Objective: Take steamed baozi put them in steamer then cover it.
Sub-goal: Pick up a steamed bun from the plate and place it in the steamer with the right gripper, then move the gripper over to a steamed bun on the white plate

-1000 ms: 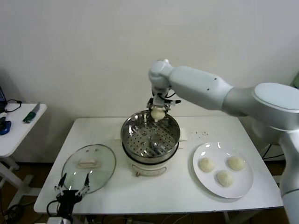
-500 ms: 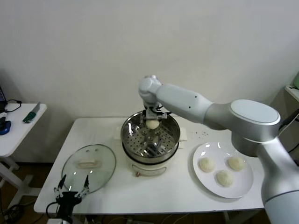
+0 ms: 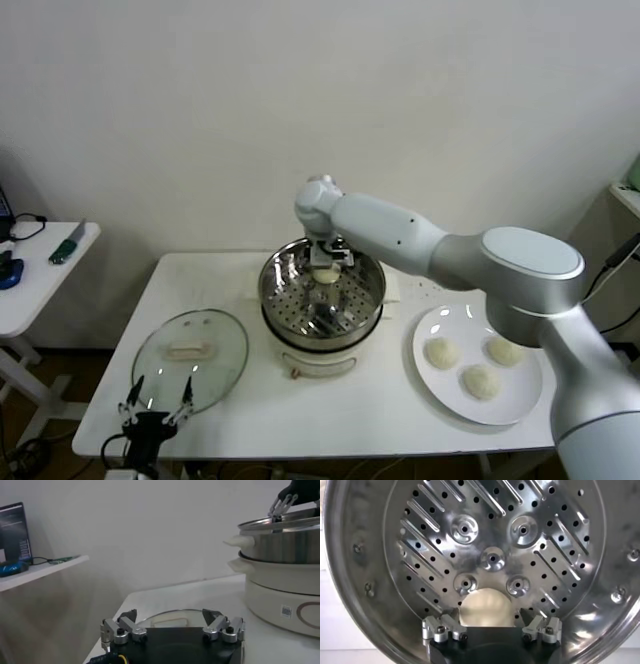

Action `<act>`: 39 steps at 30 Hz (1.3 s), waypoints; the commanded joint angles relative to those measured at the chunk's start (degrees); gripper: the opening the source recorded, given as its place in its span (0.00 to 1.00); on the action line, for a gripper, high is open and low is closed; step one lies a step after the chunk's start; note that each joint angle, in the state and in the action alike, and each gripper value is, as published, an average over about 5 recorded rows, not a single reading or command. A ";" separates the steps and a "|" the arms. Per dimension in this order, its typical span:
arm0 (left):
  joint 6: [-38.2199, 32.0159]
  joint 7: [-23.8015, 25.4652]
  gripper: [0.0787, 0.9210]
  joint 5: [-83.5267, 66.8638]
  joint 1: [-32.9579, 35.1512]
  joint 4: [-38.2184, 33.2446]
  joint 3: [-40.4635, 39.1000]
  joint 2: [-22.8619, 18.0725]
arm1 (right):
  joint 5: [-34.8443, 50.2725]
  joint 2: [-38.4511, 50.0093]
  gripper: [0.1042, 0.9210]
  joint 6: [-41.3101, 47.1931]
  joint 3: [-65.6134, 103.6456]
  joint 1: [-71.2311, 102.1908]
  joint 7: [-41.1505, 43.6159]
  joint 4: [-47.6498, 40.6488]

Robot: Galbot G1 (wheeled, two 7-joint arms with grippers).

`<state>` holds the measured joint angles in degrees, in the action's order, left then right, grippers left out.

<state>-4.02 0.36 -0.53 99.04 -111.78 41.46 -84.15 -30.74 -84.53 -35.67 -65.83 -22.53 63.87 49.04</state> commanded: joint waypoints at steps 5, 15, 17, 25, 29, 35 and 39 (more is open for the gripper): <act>0.15 -0.06 0.88 0.28 0.24 -0.31 -0.27 -0.13 | 16.69 7.51 0.88 3.36 -4.55 -11.24 3.90 8.17; 0.45 -0.80 0.88 0.13 0.00 -2.37 -0.97 0.18 | 54.22 26.83 0.88 32.77 -24.89 -26.59 -5.35 20.62; 0.61 -0.77 0.88 0.14 0.03 -2.69 -1.14 0.15 | 57.68 30.28 0.88 38.41 -25.16 -26.33 -4.64 20.84; 0.71 -0.61 0.88 0.12 0.47 -3.30 -1.27 0.23 | 62.34 40.72 0.88 50.40 -26.15 -22.88 -2.05 22.83; 0.70 -0.60 0.88 -0.04 0.88 -3.59 -1.00 0.29 | 61.38 44.38 0.88 52.70 -24.97 -18.25 -2.86 24.21; 0.62 -0.63 0.88 -0.11 1.43 -3.57 -0.76 0.12 | 56.23 46.66 0.88 53.95 -20.29 -8.67 -3.86 24.06; 0.61 -0.63 0.88 -0.07 1.78 -3.55 -0.66 -0.21 | 52.49 47.05 0.88 54.15 -15.69 -1.37 -4.32 23.63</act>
<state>-3.42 -0.23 -0.59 100.75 -115.19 40.80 -84.31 22.99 -43.40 12.48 -85.84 -35.06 60.44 71.14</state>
